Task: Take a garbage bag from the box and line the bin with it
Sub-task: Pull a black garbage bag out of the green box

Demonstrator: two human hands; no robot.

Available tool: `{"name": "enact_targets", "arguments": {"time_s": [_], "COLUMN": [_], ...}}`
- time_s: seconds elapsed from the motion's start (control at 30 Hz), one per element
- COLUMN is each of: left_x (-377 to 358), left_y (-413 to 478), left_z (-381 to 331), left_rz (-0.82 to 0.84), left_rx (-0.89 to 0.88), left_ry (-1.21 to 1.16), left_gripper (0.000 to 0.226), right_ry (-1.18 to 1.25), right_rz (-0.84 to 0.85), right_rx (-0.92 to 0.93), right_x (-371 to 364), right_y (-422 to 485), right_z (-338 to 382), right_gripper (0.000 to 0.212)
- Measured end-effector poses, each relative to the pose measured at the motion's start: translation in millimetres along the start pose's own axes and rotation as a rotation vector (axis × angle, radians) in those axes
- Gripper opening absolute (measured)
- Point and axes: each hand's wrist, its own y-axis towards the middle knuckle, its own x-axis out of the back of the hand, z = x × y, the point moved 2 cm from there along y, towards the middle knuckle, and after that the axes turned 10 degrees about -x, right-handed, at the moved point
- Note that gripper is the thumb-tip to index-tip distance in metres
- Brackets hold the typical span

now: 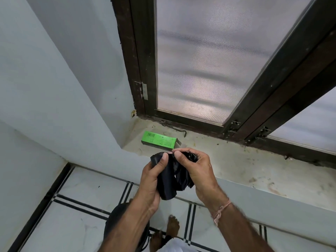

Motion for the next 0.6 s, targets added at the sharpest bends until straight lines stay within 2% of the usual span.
{"name": "enact_targets", "arguments": {"time_s": [0.23, 0.43, 0.6], "left_x": [-0.2, 3.0, 5.4], "left_y": [1.2, 4.6, 5.7], "left_z": [0.7, 3.4, 8.9], "left_rz": [-0.017, -0.005, -0.009], "left_rx": [-0.010, -0.026, -0.008], "left_ry": [-0.018, 0.009, 0.052], "left_gripper": [0.052, 0.052, 0.050], "right_ry": [-0.062, -0.091, -0.095], "right_rz": [-0.036, 0.086, 0.014], "right_rx": [0.018, -0.061, -0.059], "right_x": [3.4, 7.1, 8.8], "right_y": [4.2, 6.8, 9.4], "right_z": [0.6, 1.7, 0.9], "right_gripper": [0.011, 0.009, 0.008]}}
